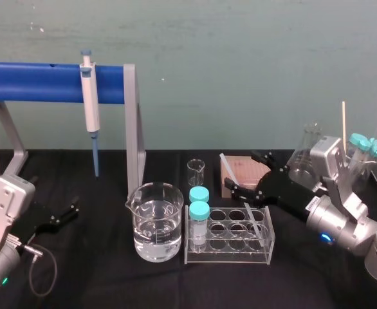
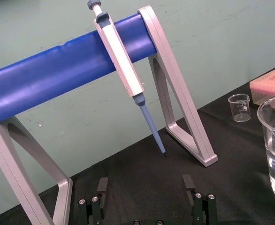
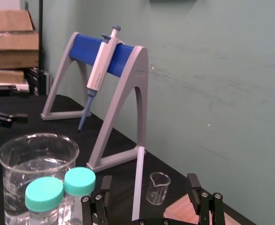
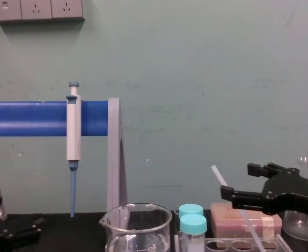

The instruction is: Pick up the stirring rod with one hand, then place it down.

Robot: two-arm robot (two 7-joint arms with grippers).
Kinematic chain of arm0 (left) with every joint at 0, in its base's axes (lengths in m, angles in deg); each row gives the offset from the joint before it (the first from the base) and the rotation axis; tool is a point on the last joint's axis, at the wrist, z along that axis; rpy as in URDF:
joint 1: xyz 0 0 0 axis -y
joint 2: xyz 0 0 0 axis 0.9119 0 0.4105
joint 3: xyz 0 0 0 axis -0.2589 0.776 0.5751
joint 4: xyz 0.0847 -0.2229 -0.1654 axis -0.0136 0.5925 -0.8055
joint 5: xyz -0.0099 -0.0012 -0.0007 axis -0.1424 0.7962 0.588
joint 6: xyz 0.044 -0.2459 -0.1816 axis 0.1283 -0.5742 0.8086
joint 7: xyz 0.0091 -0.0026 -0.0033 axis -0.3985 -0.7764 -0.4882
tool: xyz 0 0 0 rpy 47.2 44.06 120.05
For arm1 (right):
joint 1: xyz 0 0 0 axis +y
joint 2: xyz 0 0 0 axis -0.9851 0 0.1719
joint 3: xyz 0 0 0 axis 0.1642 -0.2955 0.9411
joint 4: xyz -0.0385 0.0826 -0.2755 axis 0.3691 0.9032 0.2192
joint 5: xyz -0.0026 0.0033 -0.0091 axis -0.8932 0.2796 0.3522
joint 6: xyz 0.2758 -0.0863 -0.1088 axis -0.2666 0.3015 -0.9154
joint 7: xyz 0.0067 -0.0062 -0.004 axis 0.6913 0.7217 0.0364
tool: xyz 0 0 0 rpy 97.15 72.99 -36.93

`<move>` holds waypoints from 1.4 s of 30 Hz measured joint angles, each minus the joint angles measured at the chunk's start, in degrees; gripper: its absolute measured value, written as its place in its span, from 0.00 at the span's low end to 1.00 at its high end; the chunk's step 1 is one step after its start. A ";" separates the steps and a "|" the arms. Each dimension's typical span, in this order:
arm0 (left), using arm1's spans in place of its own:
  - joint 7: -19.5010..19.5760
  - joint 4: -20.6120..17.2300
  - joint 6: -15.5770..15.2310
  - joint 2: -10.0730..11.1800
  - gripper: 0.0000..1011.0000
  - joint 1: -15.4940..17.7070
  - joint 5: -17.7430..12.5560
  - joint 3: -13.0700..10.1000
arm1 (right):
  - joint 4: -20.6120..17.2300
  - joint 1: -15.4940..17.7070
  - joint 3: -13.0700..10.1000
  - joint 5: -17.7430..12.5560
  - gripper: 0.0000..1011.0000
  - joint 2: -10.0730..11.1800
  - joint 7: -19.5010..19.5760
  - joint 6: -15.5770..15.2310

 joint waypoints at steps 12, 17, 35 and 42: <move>0.00 0.00 0.00 0.00 0.99 0.00 0.00 0.00 | 7.37 -3.76 -1.32 -4.03 0.99 -3.20 -7.95 -1.92; 0.00 0.00 0.00 0.00 0.99 0.00 0.00 0.00 | 9.63 -4.71 -1.41 -5.09 0.99 -4.16 -10.27 -3.31; 0.00 0.00 0.00 0.00 0.99 0.00 0.00 0.00 | 10.85 -5.22 -1.20 -5.54 0.99 -4.59 -11.36 -4.80; 0.00 0.00 0.00 0.00 0.99 0.00 0.00 0.00 | 10.86 -5.22 -1.18 -5.54 0.99 -4.59 -11.36 -4.76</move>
